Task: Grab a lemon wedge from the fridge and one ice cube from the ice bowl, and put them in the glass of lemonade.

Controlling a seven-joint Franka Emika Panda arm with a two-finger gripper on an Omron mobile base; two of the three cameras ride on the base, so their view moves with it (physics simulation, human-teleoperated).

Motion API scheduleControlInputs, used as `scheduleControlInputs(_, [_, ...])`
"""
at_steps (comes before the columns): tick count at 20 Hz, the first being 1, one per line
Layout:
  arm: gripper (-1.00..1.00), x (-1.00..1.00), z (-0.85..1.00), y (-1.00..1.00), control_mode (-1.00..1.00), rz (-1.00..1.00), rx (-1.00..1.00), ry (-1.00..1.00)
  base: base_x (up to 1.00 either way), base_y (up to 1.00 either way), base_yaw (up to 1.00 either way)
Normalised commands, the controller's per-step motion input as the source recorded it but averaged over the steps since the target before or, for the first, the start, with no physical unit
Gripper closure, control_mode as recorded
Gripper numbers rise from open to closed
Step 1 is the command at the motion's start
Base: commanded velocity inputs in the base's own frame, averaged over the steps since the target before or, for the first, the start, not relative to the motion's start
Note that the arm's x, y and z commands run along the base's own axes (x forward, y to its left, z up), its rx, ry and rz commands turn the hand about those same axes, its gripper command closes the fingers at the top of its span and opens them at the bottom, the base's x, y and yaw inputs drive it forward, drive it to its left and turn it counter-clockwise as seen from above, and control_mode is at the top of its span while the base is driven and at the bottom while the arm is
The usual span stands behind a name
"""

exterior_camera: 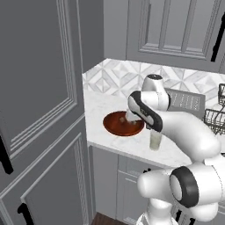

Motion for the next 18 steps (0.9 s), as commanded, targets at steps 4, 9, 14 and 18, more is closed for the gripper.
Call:
scheduleControlInputs(4, [-1.00, 0.70, -0.61, 0.16, -1.00, 0.02, -0.08, 0.00, 0.00, 0.00, 0.00])
scheduleControlInputs(9, [-1.00, 0.60, -0.69, 0.13, -1.00, 0.07, -0.05, -0.02, 0.00, 0.00, 0.00])
scheduleControlInputs(14, [-1.00, 0.34, -0.14, -0.07, -1.00, 0.09, 0.00, -0.01, 0.00, 0.00, 0.00])
scheduleControlInputs(18, [-1.00, 0.55, -0.06, -0.02, -1.00, 0.04, 0.00, 0.06, 0.00, 0.00, 0.00])
